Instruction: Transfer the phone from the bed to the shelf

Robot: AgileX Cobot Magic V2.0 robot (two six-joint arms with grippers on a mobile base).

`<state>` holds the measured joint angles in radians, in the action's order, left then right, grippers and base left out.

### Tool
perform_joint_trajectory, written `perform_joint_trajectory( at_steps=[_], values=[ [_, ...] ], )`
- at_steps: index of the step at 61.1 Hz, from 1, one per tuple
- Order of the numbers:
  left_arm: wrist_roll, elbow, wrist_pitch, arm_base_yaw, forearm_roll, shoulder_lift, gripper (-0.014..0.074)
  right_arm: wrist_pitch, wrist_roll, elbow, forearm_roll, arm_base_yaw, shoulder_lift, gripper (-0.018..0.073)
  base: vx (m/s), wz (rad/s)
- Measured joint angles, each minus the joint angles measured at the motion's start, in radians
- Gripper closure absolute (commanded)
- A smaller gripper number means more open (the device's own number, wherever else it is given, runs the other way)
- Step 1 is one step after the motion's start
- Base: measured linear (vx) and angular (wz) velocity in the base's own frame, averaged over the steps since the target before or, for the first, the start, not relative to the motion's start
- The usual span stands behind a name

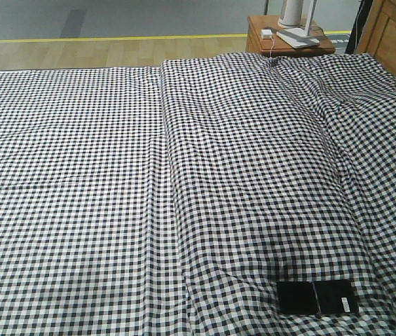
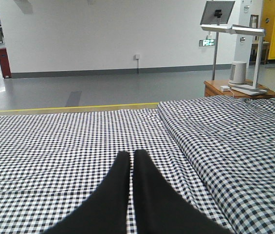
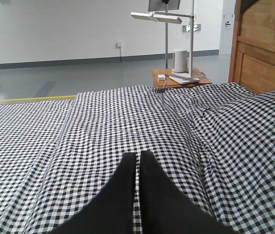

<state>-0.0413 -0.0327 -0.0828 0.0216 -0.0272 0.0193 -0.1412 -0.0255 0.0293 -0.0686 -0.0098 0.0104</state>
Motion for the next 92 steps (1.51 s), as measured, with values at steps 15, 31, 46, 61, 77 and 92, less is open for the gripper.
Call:
perform_joint_trajectory(
  at_steps=[15,31,46,61,77,92],
  values=[
    [0.000,0.000,0.000,0.000,0.000,0.000,0.0595,0.000,0.000,0.000,0.000,0.000,0.000,0.0564,0.00,0.00],
    [0.000,0.000,0.000,0.000,0.000,0.000,0.0595,0.000,0.000,0.000,0.000,0.000,0.000,0.0564,0.00,0.00],
    [0.000,0.000,0.000,0.000,0.000,0.000,0.0595,0.000,0.000,0.000,0.000,0.000,0.000,0.0564,0.00,0.00],
    [0.000,0.000,0.000,0.000,0.000,0.000,0.0595,0.000,0.000,0.000,0.000,0.000,0.000,0.0564,0.00,0.00],
    [0.000,0.000,0.000,0.000,0.000,0.000,0.0595,0.016,0.000,0.000,0.000,0.000,0.000,0.0564,0.00,0.00],
    [0.000,0.000,0.000,0.000,0.000,0.000,0.0595,0.110,0.000,0.000,0.000,0.000,0.000,0.0564,0.00,0.00]
  ],
)
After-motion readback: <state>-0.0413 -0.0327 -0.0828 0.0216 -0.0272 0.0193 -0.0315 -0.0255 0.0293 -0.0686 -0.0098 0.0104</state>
